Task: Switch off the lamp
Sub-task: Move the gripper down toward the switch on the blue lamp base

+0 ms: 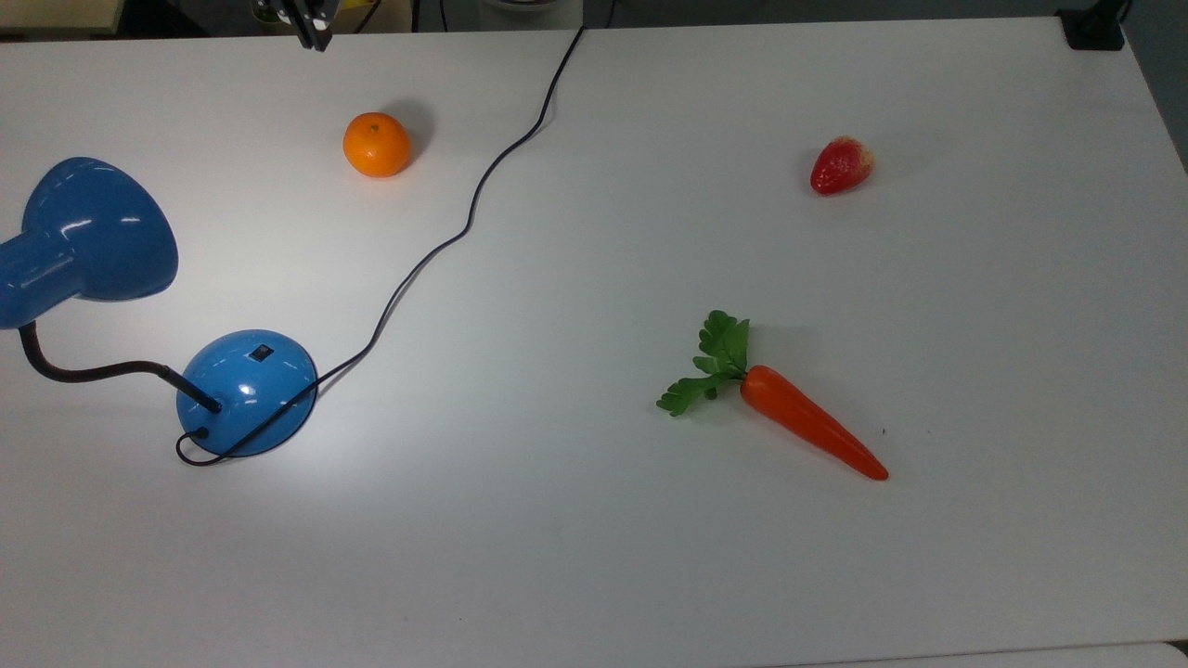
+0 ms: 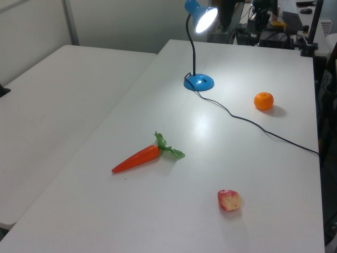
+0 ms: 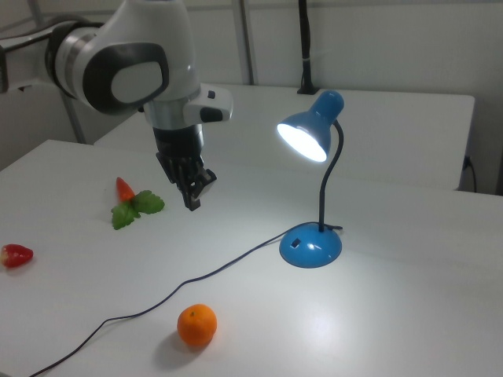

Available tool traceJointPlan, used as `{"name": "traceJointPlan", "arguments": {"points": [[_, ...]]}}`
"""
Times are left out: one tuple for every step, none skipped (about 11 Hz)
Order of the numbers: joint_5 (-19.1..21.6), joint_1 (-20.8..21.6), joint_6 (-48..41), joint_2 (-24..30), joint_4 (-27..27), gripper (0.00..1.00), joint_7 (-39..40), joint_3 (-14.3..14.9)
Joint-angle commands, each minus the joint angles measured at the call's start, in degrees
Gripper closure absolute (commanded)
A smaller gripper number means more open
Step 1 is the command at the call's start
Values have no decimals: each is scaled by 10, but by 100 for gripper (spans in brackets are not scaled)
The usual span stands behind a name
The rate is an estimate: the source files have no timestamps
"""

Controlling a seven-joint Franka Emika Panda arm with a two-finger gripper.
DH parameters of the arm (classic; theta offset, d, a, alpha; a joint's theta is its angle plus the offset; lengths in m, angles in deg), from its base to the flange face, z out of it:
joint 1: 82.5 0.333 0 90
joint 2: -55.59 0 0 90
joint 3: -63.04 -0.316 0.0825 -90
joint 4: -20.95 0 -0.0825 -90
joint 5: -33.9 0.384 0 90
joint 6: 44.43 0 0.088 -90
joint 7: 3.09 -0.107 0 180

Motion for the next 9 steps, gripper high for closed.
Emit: {"name": "traceJointPlan", "arguments": {"points": [[12,2,116,1,-60,95,-31,3],[12,5,167,-17,-69,95,-54,3],[12,7,211,-38,-70,95,-80,3],[12,6,249,-60,-68,96,-92,3],[12,4,284,-79,-67,96,-97,3],[12,3,315,-97,-65,96,-98,3],[12,2,336,-108,-65,96,-105,3],[11,2,357,-119,-64,96,-116,3],[11,3,392,-135,-63,96,-129,3]]}}
